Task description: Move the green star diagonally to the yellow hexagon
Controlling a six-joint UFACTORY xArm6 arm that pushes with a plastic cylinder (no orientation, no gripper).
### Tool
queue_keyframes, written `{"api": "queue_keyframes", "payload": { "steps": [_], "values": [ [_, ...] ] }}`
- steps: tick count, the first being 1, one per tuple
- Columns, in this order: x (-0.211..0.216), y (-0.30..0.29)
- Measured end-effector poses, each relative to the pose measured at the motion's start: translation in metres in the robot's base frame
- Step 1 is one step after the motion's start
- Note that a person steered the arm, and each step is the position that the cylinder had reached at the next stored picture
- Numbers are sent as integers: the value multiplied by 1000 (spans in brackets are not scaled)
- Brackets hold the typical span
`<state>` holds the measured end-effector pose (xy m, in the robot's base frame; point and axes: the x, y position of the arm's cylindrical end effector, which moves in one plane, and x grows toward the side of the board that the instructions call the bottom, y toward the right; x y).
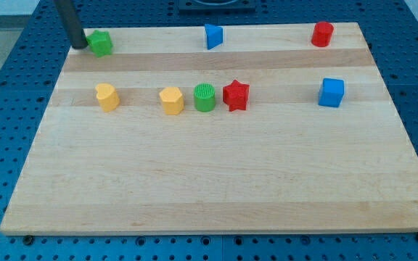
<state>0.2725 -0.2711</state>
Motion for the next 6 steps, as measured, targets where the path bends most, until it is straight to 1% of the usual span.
{"api": "queue_keyframes", "payload": {
  "steps": [1, 3, 4, 5, 6],
  "values": [
    [33, 26],
    [-10, -23],
    [-46, -20],
    [-41, 32],
    [13, 80]
  ]
}}
